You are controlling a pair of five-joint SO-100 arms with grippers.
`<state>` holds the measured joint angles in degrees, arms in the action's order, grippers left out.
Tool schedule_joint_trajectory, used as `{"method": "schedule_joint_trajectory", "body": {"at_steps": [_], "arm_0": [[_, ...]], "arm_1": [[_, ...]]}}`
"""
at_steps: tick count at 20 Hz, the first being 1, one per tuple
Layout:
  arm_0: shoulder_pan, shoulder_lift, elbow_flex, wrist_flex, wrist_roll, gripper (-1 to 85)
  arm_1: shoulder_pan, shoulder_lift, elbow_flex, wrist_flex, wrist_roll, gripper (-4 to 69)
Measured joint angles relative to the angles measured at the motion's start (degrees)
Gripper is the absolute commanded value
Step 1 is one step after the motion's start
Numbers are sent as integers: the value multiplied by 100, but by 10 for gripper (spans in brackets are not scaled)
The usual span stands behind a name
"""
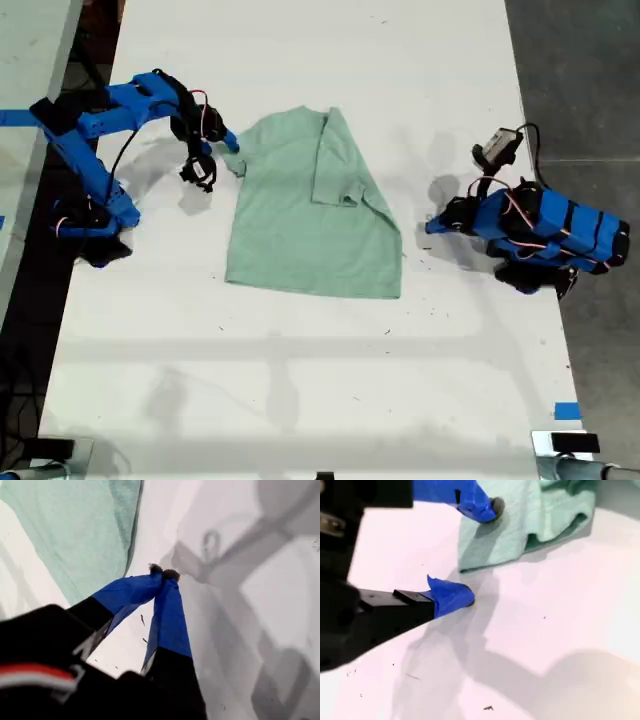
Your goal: Fold t shirt
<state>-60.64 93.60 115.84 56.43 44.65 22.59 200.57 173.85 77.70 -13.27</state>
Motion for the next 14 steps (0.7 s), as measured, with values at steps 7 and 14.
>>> {"method": "schedule_joint_trajectory", "body": {"at_steps": [7,14], "arm_0": [[9,-712,-765,26,-18,-1],[932,-369,-2689,1925,-712,-2]], "arm_1": [[0,0,0,0,0,-3],[0,0,0,0,0,-3]]}}
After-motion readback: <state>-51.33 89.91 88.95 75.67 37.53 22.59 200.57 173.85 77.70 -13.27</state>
